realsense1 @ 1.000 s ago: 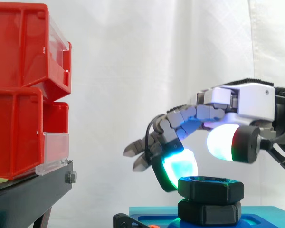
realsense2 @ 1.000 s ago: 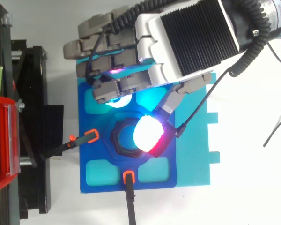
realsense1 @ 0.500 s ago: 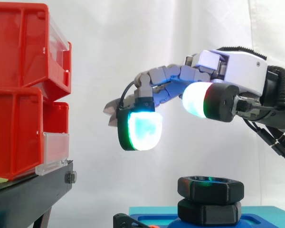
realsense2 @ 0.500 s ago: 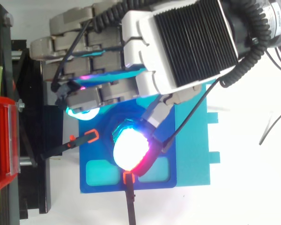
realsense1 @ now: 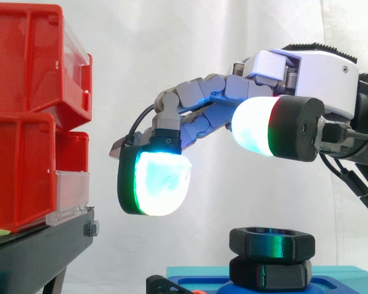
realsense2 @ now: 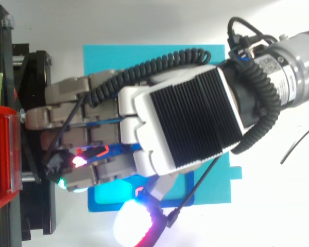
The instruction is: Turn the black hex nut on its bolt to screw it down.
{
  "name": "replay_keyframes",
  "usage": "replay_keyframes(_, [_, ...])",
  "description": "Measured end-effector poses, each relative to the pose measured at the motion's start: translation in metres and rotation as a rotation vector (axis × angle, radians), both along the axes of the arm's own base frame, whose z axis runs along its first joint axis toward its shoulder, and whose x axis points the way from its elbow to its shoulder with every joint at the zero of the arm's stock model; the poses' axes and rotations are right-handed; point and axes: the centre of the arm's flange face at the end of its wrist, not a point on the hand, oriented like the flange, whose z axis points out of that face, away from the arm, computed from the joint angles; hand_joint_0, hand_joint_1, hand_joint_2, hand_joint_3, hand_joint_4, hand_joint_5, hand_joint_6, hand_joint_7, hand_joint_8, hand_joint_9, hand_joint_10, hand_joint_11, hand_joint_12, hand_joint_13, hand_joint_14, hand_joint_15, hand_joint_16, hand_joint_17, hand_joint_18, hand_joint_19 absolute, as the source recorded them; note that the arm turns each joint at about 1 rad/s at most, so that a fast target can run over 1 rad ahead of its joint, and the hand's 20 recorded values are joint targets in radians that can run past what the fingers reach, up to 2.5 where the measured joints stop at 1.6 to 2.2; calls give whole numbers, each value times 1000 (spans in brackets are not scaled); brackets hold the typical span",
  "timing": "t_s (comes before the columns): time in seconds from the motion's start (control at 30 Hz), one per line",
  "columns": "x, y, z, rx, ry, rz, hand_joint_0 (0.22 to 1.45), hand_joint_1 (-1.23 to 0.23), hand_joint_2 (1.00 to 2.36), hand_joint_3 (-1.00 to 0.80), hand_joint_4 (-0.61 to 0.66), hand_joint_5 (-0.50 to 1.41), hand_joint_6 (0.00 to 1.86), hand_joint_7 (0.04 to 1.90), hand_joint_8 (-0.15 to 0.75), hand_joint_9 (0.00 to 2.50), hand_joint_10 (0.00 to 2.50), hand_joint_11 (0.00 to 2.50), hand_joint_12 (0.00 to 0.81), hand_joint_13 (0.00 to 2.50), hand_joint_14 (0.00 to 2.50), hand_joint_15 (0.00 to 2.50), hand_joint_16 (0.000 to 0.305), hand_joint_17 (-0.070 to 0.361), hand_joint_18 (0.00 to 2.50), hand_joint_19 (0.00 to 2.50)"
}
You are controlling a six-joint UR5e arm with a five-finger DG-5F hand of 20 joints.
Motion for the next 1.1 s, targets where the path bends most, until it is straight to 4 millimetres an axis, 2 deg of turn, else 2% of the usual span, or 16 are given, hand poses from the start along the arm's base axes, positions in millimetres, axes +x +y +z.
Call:
replay_keyframes(0.23, [-1, 20, -6, 5, 58, -18, 497, -197, 1000, -500, 243, -73, 505, 1075, 242, 731, 4, 105, 317, 542, 1, 54, 49, 111, 464, 342])
replay_keyframes(0.43, [-4, 26, -12, 3, 107, -21, 498, -200, 1000, -500, 190, -46, 505, 1267, 247, 736, 4, 109, 317, 542, 1, 58, 49, 110, 462, 342])
replay_keyframes(0.8, [-7, 23, -14, -3, 132, -7, 500, -206, 1000, -500, 147, -10, 506, 1477, 249, 747, 6, 122, 316, 540, 1, 58, 48, 108, 459, 343])
replay_keyframes(1.1, [-9, 17, -11, -18, 135, 7, 501, -210, 1000, -500, 119, 6, 506, 1562, 253, 760, 5, 126, 315, 543, 1, 62, 48, 108, 460, 343])
